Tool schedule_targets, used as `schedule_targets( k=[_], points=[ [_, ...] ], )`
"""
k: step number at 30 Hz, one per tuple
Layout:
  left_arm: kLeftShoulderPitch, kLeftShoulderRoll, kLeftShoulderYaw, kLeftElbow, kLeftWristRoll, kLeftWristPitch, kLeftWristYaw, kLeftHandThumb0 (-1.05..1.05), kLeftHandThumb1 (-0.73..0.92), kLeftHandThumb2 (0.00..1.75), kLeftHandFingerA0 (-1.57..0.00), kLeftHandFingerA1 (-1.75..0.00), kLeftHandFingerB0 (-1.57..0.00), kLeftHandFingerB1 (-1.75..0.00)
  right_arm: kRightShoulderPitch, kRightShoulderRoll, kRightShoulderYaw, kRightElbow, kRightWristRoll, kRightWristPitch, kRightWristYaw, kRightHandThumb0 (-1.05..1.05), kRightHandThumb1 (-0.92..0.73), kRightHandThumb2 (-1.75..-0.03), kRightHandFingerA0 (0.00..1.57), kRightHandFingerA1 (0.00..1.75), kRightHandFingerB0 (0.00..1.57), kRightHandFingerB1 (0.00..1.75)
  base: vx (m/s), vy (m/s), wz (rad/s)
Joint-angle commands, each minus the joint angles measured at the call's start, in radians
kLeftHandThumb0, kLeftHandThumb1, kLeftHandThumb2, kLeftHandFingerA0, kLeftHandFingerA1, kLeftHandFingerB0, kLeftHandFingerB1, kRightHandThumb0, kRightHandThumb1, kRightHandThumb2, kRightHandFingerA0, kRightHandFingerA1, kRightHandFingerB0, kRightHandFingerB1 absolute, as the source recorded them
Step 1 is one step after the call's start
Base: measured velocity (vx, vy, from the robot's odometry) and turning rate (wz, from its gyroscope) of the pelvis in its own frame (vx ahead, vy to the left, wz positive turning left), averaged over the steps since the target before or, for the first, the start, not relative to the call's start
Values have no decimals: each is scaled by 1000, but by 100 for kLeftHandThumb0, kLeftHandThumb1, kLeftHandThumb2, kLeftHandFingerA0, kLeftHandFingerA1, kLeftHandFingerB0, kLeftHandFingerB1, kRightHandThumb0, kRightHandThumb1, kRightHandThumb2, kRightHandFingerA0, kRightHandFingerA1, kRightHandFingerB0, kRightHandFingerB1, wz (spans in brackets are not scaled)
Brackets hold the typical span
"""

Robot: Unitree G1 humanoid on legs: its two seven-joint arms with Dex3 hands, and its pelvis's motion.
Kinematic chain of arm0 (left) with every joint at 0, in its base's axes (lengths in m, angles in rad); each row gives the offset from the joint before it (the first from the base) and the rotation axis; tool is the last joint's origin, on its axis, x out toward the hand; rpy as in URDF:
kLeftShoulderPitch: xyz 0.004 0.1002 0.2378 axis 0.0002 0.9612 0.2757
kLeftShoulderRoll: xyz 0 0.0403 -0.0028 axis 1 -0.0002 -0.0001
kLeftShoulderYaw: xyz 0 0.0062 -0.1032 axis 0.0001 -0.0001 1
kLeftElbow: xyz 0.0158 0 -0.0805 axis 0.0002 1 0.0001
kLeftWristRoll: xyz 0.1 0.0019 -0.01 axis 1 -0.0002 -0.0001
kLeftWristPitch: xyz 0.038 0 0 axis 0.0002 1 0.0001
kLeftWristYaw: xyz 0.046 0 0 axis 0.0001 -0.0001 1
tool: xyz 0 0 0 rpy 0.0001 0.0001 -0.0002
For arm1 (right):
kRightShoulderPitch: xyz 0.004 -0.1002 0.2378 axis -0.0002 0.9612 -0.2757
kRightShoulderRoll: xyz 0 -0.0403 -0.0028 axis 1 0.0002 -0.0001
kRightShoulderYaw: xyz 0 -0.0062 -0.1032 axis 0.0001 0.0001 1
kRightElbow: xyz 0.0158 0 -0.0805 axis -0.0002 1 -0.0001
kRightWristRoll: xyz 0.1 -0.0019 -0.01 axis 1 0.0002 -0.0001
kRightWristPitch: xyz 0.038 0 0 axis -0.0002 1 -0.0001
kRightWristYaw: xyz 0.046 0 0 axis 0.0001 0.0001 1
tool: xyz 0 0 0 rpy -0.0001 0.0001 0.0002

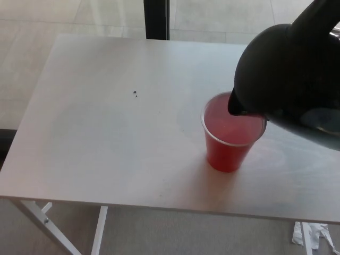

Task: The robot uses its right hand to lift up a kettle kept on the middle of the desk by its handle and tilt it into a glass kept next to it to pour out water

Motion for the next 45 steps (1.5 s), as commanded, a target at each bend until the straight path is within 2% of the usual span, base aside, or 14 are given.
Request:
schedule_targets(
  k=[1,4,7,9,13,15,16,18,23,24,26,36,37,45],
  points=[
    [-11,26,-5,1,9,14,-2,-91,92,73,-53,-51,-34,-39,-34,-17,24,-7,-32,-55,42,-18,-49,-117,89,175,70,169,0,0,0],
    [-14,28,-11,4,15,10,3,-91,92,75,-54,-51,-35,-38,-43,-28,55,-11,-69,-77,48,-20,-52,-113,90,175,70,165,0,0,0],
    [-12,29,-14,1,15,6,1,-91,92,75,-53,-51,-35,-39,-52,-35,78,-46,-97,-51,71,-19,-51,-106,93,175,91,92,0,0,0],
    [-11,31,-14,0,13,5,-1,-90,79,118,-50,-60,-31,-51,-57,-39,85,-48,-98,-77,76,-17,-47,-111,98,164,93,111,0,0,0],
    [-15,32,-14,3,10,11,-2,-90,92,75,-52,-50,-35,-39,-65,-45,107,-41,-118,-128,74,-20,-45,-111,92,175,76,162,0,0,0],
    [-19,31,-16,2,10,14,-3,-89,78,118,-51,-61,-31,-51,-63,-49,122,-35,-149,-171,49,-20,-45,-106,93,175,72,174,0,0,0],
    [-16,31,-16,0,10,8,-5,-90,92,75,-53,-52,-35,-40,-63,-49,137,-42,-176,-193,32,-23,-49,-99,94,175,71,170,0,0,0],
    [-14,30,-17,-3,10,8,-1,-92,92,74,-54,-51,-36,-39,-65,-40,143,-61,-179,-174,50,-25,-44,-109,95,175,70,175,0,0,0],
    [-13,32,-21,-4,11,-1,-4,-94,79,119,-50,-61,-31,-51,-86,-30,169,-113,-240,-69,107,-23,-47,-102,92,175,67,172,0,0,0],
    [-16,33,-20,-5,9,3,-6,-92,92,74,-52,-51,-34,-39,-90,-30,172,-120,-249,-60,114,-23,-51,-95,91,175,67,170,0,0,0],
    [-24,35,-21,1,9,10,-10,-91,92,75,-53,-52,-34,-40,-98,-18,172,-150,-262,-14,136,-22,-52,-91,92,175,76,115,0,0,0],
    [-30,38,-19,1,4,18,-19,-91,92,75,-52,-53,-34,-41,-114,12,198,-225,-344,121,243,-22,-46,-102,92,175,78,145,0,0,0],
    [-31,40,-22,4,9,14,-16,-96,92,78,-54,-53,-33,-40,-117,27,199,-244,-349,159,262,-23,-48,-101,92,175,79,114,0,0,0],
    [-20,35,-25,-3,11,4,-8,-92,92,76,-51,-53,-34,-41,-121,65,211,-282,-402,225,315,-23,-51,-100,93,175,68,166,0,0,0]
  ],
)
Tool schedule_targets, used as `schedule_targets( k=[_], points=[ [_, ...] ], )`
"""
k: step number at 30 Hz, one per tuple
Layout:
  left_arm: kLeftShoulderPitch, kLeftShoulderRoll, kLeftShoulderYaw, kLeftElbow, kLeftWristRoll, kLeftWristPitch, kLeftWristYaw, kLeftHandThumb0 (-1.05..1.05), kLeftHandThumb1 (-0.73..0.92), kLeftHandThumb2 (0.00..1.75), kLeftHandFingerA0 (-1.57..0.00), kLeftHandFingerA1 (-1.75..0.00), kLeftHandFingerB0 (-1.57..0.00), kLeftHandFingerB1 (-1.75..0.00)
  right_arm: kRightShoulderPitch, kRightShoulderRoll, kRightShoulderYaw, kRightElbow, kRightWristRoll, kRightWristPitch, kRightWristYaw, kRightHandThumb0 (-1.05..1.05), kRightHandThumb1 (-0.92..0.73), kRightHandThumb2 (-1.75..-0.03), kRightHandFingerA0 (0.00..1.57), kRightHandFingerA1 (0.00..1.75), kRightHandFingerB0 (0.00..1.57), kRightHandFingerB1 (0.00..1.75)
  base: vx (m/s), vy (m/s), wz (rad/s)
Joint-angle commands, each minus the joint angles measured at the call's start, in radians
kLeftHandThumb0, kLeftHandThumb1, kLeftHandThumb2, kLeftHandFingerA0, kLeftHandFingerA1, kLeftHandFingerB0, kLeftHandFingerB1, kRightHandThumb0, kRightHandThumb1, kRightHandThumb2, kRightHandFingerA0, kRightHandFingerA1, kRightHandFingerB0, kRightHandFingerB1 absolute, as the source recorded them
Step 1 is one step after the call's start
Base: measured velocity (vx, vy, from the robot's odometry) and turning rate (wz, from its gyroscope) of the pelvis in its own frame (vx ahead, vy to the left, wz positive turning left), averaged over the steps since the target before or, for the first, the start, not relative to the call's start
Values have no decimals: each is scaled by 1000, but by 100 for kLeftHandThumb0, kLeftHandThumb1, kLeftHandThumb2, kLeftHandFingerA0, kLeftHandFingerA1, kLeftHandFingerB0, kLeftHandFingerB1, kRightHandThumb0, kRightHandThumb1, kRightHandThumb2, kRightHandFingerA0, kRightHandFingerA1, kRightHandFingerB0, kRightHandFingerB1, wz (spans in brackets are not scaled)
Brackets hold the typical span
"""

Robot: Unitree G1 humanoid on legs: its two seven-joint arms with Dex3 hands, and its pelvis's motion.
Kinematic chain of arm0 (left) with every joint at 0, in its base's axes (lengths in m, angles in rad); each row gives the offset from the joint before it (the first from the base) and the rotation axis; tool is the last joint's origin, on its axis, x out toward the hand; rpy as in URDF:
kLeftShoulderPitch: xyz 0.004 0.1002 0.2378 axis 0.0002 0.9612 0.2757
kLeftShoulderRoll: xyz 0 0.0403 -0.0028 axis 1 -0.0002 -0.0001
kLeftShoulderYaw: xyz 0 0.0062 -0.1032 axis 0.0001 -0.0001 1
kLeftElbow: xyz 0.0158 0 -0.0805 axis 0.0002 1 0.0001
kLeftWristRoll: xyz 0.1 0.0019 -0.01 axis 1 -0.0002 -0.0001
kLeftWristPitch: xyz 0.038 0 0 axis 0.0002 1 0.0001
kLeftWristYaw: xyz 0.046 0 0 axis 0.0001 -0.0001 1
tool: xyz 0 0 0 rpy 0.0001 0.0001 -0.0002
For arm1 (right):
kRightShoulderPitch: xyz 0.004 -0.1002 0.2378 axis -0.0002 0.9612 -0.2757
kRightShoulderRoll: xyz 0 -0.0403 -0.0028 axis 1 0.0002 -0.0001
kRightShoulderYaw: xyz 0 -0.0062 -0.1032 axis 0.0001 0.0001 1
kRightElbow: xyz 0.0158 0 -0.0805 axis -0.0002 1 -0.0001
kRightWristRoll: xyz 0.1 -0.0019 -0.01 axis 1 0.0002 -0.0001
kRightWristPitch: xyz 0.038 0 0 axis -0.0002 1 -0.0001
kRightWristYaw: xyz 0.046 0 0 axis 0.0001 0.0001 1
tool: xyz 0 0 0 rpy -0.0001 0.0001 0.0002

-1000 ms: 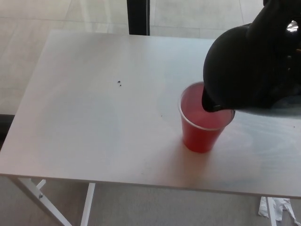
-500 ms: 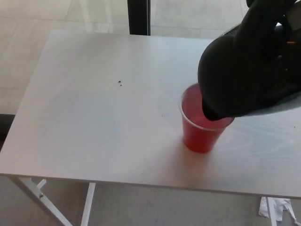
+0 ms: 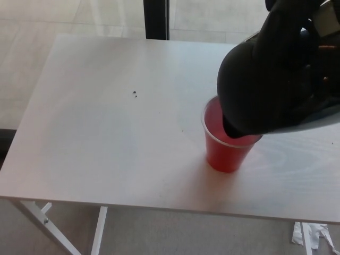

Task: The robot uses its right hand to lift up a kettle kept on the middle of the desk by its handle and tilt it into a glass kept next to it to pour out water

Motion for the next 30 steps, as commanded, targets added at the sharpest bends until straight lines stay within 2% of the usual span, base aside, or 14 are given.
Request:
schedule_targets(
  k=[1,2,3,8,9,11,12,13,21,23,25,27,29,30],
  points=[
    [14,23,1,-6,9,3,-5,-88,77,117,-46,-60,-29,-52,-11,24,12,-28,-45,77,76,-25,-59,-89,92,175,68,160,0,0,0],
    [15,24,0,-6,9,2,-7,-92,92,76,-50,-52,-33,-41,-12,27,12,-27,-48,80,78,-25,-58,-91,92,175,69,156,0,0,0],
    [16,26,3,-6,5,5,-12,-94,81,119,-46,-60,-31,-52,-15,25,10,-18,-51,73,75,-22,-56,-95,90,175,79,107,0,0,0],
    [14,27,5,-2,5,9,-5,-91,92,76,-52,-52,-34,-40,-23,22,7,1,-68,75,85,-22,-50,-98,89,175,81,107,0,0,0],
    [15,26,5,-4,5,9,-5,-89,79,119,-50,-62,-30,-52,-20,23,0,3,-60,69,80,-21,-49,-100,91,175,73,144,0,0,0],
    [21,26,5,-5,5,0,-10,-91,81,119,-48,-60,-31,-52,-3,19,-17,12,-45,35,52,-21,-49,-99,94,175,72,160,0,0,0],
    [17,24,8,0,1,8,-10,-90,92,75,-51,-51,-35,-40,-2,17,-20,18,-49,43,54,-23,-56,-96,94,175,72,165,0,0,0],
    [17,23,9,3,0,10,-9,-91,80,119,-48,-60,-31,-52,1,14,-22,22,-53,46,54,-22,-56,-94,90,175,69,161,0,0,0],
    [22,27,13,7,0,9,-12,-92,92,76,-52,-53,-34,-41,20,-17,-71,62,-27,28,57,-23,-59,-73,88,175,80,95,0,0,0],
    [24,27,13,4,1,8,-16,-92,92,77,-52,-53,-32,-41,31,-13,-98,63,-12,60,65,-27,-62,-62,88,175,82,105,0,0,0],
    [23,23,14,11,2,6,-9,-92,92,76,-54,-53,-34,-40,43,-11,-121,74,0,47,48,-22,-52,-93,88,175,66,165,0,0,0],
    [24,20,14,11,2,6,-6,-93,92,79,-53,-53,-32,-40,54,-7,-138,76,0,42,28,-20,-48,-110,89,175,68,166,0,0,0],
    [28,20,16,3,-1,14,-2,-92,92,77,-54,-53,-36,-39,69,-3,-168,71,12,56,23,-20,-49,-111,91,175,68,84,0,0,0],
    [29,20,17,1,-2,15,-1,-92,92,77,-54,-53,-36,-39,74,0,-178,70,15,57,20,-20,-49,-111,91,175,68,84,0,0,0]
  ],
)
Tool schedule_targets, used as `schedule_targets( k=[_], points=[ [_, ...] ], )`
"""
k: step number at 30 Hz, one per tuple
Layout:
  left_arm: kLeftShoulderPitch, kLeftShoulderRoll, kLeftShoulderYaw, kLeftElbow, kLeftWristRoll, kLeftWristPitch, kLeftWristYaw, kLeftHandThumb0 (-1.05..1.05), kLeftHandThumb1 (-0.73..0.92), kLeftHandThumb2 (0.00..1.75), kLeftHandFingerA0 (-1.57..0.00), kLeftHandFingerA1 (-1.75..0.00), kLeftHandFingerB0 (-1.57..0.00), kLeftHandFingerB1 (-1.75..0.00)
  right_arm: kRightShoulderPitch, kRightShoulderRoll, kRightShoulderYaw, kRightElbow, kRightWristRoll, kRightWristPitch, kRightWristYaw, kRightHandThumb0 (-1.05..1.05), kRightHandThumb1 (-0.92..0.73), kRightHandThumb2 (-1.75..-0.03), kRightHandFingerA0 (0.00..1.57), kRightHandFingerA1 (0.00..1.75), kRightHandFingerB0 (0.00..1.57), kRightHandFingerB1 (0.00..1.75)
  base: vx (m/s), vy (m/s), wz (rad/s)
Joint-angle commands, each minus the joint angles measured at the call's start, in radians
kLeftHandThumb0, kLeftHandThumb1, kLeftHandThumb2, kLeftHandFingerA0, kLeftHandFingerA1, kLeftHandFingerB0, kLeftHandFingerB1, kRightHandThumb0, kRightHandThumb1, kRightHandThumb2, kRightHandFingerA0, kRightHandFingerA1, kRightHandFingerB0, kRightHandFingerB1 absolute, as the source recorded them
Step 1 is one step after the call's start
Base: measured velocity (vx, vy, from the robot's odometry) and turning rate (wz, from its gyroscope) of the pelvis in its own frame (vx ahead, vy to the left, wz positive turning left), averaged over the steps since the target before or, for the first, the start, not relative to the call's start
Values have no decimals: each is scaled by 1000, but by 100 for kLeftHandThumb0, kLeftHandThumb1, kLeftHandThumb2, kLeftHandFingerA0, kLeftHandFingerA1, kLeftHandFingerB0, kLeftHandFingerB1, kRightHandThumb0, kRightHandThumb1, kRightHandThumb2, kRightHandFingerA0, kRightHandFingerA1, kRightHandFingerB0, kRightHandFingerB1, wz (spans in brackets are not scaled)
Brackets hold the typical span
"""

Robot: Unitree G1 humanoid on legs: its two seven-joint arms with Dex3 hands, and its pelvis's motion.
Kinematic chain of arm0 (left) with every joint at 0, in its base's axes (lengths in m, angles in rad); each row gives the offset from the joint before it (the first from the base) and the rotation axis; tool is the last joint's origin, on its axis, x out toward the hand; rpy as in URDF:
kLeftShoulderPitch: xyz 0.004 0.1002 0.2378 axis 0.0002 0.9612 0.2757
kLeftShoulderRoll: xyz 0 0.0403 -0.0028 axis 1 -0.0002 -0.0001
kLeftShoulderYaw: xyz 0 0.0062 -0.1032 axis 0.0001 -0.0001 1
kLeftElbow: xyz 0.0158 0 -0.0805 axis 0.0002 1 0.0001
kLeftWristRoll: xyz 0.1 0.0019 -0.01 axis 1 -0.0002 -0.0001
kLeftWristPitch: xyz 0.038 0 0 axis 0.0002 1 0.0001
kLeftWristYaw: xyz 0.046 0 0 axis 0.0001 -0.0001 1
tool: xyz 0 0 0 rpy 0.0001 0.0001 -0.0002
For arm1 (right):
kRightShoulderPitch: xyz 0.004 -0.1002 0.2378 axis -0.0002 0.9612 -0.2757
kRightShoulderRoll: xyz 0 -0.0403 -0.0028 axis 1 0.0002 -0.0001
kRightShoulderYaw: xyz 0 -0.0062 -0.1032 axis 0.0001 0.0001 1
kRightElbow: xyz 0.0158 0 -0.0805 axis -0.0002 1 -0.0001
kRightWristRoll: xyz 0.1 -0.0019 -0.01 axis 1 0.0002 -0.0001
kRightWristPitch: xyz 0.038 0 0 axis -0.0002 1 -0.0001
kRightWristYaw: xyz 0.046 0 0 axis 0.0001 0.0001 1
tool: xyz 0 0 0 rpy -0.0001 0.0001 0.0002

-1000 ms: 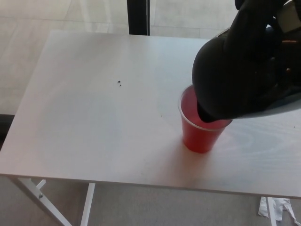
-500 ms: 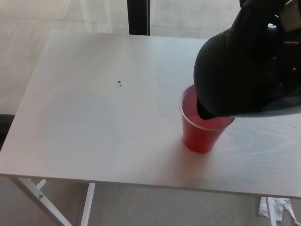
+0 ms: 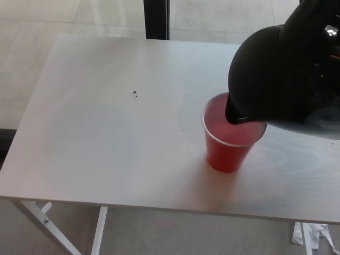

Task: The robot uses its right hand to lift up a kettle kept on the middle of the desk by its handle and tilt it into a glass kept next to it to pour out water

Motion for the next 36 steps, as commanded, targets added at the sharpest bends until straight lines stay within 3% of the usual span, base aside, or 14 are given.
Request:
schedule_targets(
  k=[1,3,4,13,17,19,20,23,24,26,29,32,33,36],
  points=[
    [11,21,12,-1,-3,18,3,-91,92,76,-53,-53,-35,-40,22,6,-57,-10,42,28,-13,-21,-52,-97,92,175,74,89,0,0,0],
    [12,23,13,8,-2,6,-5,-89,78,118,-48,-60,-29,-52,32,17,-96,-27,57,71,-9,-25,-50,-103,120,136,86,110,0,0,0],
    [10,23,14,9,-3,9,-6,-91,92,76,-52,-51,-33,-39,35,17,-105,-36,59,85,-1,-19,-50,-108,91,175,64,162,0,0,0],
    [22,17,17,0,1,11,4,-91,92,77,-53,-51,-35,-39,96,50,-181,-61,90,154,-10,-23,-55,-96,93,175,76,148,0,0,0],
    [24,16,18,2,1,13,1,-88,80,120,-50,-61,-30,-52,159,96,-216,-79,90,206,-49,-17,-57,-81,89,170,83,80,0,0,0],
    [19,16,23,7,-5,27,-5,-90,92,77,-52,-51,-34,-39,177,118,-233,-87,100,234,-53,-22,-59,-79,88,160,75,71,0,0,0],
    [19,16,22,6,-2,24,-3,-89,79,118,-47,-59,-30,-51,199,136,-253,-91,125,206,-74,-20,-45,-102,87,175,78,138,0,0,0],
    [20,16,19,5,2,23,1,-91,80,120,-51,-61,-31,-51,257,225,-326,-95,188,191,-139,-23,-38,-112,86,175,81,148,0,0,0],
    [21,14,19,6,4,18,5,-92,92,77,-54,-50,-36,-38,278,229,-328,-91,189,168,-149,-24,-38,-112,87,175,81,148,0,0,0],
    [21,13,21,9,1,17,3,-92,92,77,-53,-53,-35,-40,312,252,-332,-101,190,171,-163,-12,-50,-92,99,173,78,91,0,0,0],
    [19,13,21,8,1,21,0,-91,92,78,-52,-51,-34,-39,366,312,-340,-133,195,201,-199,-23,-35,-123,95,175,82,144,0,0,0],
    [17,12,23,9,-3,23,-6,-90,80,118,-48,-60,-30,-52,405,358,-360,-139,225,195,-228,-28,-37,-117,126,143,107,130,0,0,0],
    [17,11,25,13,-5,22,-7,-95,84,120,-46,-58,-30,-50,435,383,-367,-123,235,184,-253,-22,-39,-117,94,175,77,155,0,0,0],
    [14,10,28,14,-6,28,-7,-91,92,78,-52,-49,-34,-38,460,391,-375,-106,254,152,-273,-18,-45,-109,95,175,67,167,0,0,0]
  ],
)
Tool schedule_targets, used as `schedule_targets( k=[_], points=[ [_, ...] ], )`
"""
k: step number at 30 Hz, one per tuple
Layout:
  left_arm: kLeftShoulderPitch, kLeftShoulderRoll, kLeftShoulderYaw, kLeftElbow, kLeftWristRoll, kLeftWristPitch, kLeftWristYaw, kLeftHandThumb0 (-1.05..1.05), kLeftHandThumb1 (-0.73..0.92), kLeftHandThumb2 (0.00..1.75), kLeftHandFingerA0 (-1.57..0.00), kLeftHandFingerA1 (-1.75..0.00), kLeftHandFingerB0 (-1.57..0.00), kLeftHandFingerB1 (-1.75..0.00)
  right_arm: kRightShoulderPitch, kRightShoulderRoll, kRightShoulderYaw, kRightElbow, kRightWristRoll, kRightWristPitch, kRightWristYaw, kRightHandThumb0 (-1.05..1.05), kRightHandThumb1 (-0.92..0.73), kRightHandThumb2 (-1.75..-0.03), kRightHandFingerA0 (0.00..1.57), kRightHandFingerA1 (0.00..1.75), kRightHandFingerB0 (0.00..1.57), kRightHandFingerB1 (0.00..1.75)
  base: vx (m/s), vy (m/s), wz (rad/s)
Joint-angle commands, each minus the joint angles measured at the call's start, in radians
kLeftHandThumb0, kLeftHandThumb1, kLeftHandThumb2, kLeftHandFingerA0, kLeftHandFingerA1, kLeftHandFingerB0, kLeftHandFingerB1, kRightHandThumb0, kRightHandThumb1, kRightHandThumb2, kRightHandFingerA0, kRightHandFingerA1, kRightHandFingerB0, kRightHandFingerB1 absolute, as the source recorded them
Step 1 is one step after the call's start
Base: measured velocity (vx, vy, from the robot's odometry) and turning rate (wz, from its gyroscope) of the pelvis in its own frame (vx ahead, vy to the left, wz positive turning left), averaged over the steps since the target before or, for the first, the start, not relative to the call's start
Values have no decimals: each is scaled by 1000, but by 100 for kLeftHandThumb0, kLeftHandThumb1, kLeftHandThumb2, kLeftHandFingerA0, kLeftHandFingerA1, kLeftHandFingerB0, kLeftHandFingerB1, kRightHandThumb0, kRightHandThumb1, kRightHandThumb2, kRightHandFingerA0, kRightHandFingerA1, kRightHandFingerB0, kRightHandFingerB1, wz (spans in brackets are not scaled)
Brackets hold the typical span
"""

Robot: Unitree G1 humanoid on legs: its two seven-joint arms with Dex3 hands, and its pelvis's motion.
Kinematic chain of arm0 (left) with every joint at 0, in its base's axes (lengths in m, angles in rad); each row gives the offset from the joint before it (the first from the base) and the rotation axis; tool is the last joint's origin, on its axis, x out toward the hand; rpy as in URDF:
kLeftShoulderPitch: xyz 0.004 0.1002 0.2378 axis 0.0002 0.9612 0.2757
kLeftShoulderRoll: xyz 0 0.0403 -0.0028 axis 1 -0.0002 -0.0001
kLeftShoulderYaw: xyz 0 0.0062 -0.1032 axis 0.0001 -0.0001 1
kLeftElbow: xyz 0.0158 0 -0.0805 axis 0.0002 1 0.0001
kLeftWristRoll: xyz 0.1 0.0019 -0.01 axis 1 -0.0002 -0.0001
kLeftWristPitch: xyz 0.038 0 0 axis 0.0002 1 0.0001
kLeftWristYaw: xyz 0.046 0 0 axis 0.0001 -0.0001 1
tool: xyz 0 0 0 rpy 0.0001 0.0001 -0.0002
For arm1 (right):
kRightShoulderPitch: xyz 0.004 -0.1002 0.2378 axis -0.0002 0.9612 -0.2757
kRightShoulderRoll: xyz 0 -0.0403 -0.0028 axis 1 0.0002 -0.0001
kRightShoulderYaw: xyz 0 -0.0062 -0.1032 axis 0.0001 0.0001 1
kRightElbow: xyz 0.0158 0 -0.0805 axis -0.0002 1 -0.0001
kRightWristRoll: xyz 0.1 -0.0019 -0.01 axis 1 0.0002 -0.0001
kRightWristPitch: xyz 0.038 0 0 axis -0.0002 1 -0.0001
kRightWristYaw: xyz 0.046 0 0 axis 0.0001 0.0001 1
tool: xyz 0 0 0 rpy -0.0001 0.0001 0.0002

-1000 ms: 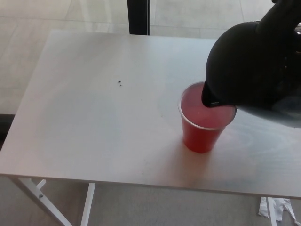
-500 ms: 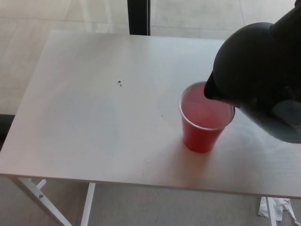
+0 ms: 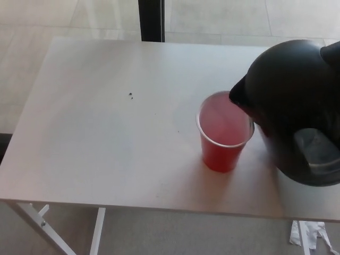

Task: The robot uses its right hand to lift up a kettle kept on the middle of the desk by its handle and tilt it into a glass kept next to it to pour out water

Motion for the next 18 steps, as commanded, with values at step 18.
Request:
schedule_targets(
  k=[18],
  points=[
    [15,6,14,-5,-11,16,-9,-88,92,78,-52,-50,-34,-39,212,102,-102,161,172,-15,-177,-19,-56,-89,90,175,77,150,0,0,0]
  ],
)
